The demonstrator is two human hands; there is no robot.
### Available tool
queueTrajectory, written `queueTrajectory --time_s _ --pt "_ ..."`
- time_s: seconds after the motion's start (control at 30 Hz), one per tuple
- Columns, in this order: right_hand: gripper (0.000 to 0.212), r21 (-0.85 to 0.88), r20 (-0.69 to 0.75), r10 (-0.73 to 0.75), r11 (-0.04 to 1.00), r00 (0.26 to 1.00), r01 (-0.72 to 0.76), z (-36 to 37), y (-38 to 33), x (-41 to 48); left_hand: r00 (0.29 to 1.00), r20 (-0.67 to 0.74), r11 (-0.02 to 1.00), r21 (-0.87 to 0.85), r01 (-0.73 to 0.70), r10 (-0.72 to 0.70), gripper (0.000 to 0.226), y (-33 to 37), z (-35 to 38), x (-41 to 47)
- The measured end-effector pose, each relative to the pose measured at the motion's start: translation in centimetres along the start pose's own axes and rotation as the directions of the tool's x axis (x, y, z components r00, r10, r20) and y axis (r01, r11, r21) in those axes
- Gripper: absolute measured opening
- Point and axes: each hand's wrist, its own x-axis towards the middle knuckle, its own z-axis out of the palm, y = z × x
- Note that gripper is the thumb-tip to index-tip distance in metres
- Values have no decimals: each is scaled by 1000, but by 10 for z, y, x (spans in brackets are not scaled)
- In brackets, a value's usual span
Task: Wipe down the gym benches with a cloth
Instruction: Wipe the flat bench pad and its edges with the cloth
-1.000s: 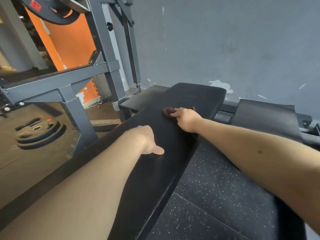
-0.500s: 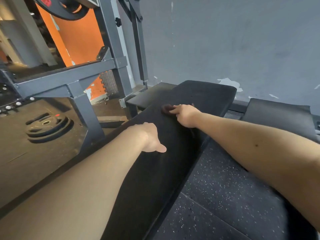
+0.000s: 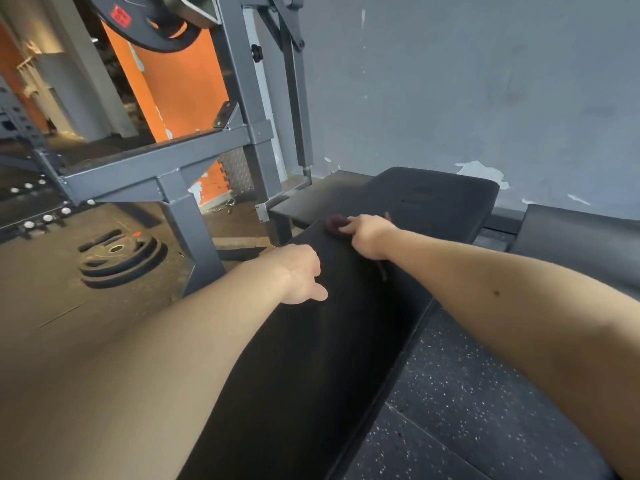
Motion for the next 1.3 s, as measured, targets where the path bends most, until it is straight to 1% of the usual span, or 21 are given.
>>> queueTrajectory --time_s 0.03,0.07,0.13,0.2,0.27,0.33,0.4,0.43,0.5,0.57,0.63,0.7,0.77,0.87,0.93,1.0,1.07,1.1,1.17,1.23,1.3 --pt "54 7 -34 68 998 997 -68 -2 0 6 999 -36 1000 -3 22 -22 49 -4 2 2" --pt "51 12 -54 103 995 993 -103 -1 -3 14 996 -65 998 -12 55 -56 54 -8 4 5" --pt "47 4 -55 86 996 995 -86 3 -16 19 988 -53 988 -64 138 -142 69 -17 8 9" --pt "49 -15 -50 -17 1000 999 16 10 -33 14 978 3 971 -119 207 -208 83 -27 13 15" --pt "56 -8 -9 -168 986 986 168 17 -49 3 972 44 962 -141 236 -232 89 -34 15 20" --pt "59 14 12 -294 956 956 294 28 -59 -6 968 44 964 -94 249 -245 97 -36 14 24" --pt "61 49 24 -342 939 939 340 32 -60 -8 968 43 967 -46 250 -248 105 -35 11 29" --pt "63 56 29 -334 942 942 332 28 -59 -5 968 58 968 -39 248 -246 106 -35 9 31" --pt "64 34 47 -250 968 967 248 18 -50 11 966 98 969 -43 244 -239 104 -33 7 33" --pt "64 33 35 -95 995 995 94 5 -35 35 967 99 970 -39 239 -234 98 -32 6 32" --pt "62 82 -2 38 996 999 -37 -2 -20 60 969 83 972 -24 235 -232 93 -31 8 30" --pt "56 122 -35 101 988 994 -96 -4 -16 75 970 76 972 -10 234 -232 90 -30 10 28" --pt "51 120 -40 109 987 993 -104 -3 -21 79 971 75 973 -8 229 -227 88 -30 10 26" --pt "53 41 -29 23 999 999 -22 3 -31 59 971 88 974 -15 225 -223 89 -29 8 26" --pt "59 27 -5 -108 994 994 108 13 -40 35 970 99 974 -18 225 -222 91 -30 7 28" --pt "62 17 8 -262 965 965 262 23 -48 11 967 107 972 -13 235 -233 93 -29 6 28" --pt "61 33 19 -340 940 940 339 27 -46 -3 964 111 970 -2 241 -240 95 -28 7 28" --pt "61 46 27 -335 942 942 334 23 -43 -4 964 111 970 0 242 -240 95 -28 7 28" --pt "62 34 29 -252 967 967 251 12 -32 7 966 110 971 -5 238 -236 95 -30 7 30" --pt "66 -13 5 -95 995 995 95 1 -19 28 966 112 972 -12 236 -233 95 -31 8 31" --pt "61 -3 -33 55 998 998 -55 -6 -7 46 966 105 971 -14 238 -235 96 -32 11 34"
